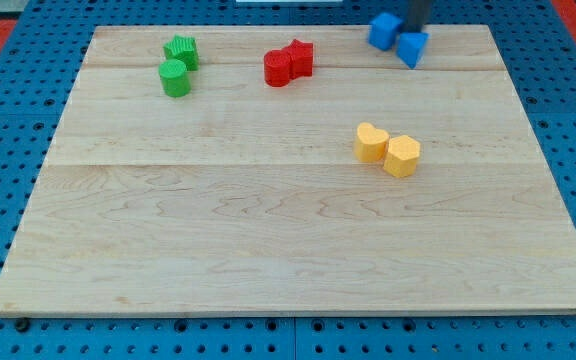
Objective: Push the blue cube to the top center
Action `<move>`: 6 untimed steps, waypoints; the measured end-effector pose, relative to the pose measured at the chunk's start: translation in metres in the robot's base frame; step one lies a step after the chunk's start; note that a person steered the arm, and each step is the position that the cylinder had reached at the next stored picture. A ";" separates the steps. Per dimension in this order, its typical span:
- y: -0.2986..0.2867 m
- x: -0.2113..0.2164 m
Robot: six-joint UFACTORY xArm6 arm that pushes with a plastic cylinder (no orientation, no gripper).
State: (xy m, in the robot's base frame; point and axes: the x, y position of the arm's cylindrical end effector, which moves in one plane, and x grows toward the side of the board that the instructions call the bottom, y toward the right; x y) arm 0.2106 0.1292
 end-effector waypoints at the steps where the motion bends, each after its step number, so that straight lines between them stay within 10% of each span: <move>1: 0.007 -0.018; 6: -0.085 -0.017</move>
